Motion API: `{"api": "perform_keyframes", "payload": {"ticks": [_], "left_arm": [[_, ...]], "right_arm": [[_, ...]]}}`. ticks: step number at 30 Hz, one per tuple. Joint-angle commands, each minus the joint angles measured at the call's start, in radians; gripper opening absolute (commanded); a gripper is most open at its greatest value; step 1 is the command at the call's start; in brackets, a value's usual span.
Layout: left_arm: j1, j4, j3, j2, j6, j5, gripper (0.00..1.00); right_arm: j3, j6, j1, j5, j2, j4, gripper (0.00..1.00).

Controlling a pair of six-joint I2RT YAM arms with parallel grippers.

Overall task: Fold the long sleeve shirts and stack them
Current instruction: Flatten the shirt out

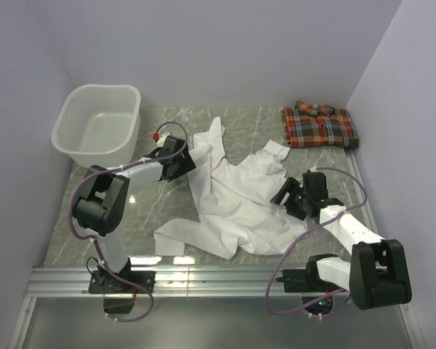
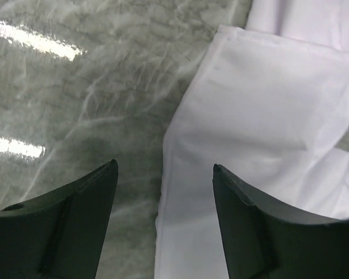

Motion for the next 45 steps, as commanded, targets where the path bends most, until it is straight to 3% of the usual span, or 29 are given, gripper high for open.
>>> {"api": "perform_keyframes", "payload": {"ticks": [1, 9, 15, 19, 24, 28, 37, 45], "left_arm": [[0.008, 0.000, 0.058, 0.046, 0.040, -0.002, 0.72], [0.008, -0.020, 0.109, 0.149, 0.069, 0.030, 0.64], [0.008, -0.026, 0.113, 0.207, 0.058, 0.018, 0.37], [0.008, -0.077, 0.141, 0.208, 0.054, -0.025, 0.00], [0.015, -0.184, 0.132, 0.065, 0.049, -0.160, 0.00], [0.055, -0.281, 0.032, -0.059, 0.006, -0.199, 0.00], [0.135, -0.384, -0.339, -0.435, -0.118, -0.139, 0.01], [0.154, -0.399, -0.482, -0.659, -0.155, -0.145, 0.00]], "right_arm": [[-0.004, 0.012, -0.003, -0.019, 0.010, 0.032, 0.82], [0.005, 0.028, -0.005, -0.036, 0.029, 0.039, 0.82], [0.013, 0.029, -0.006, -0.027, 0.035, 0.030, 0.82], [0.013, 0.034, -0.024, -0.027, 0.053, 0.033, 0.82], [0.017, 0.046, -0.084, -0.065, 0.094, 0.055, 0.81], [0.029, 0.065, -0.129, -0.099, 0.145, 0.085, 0.81], [0.092, 0.100, -0.172, -0.091, 0.239, 0.116, 0.81], [0.187, 0.032, -0.166, -0.056, 0.268, 0.076, 0.81]]}}
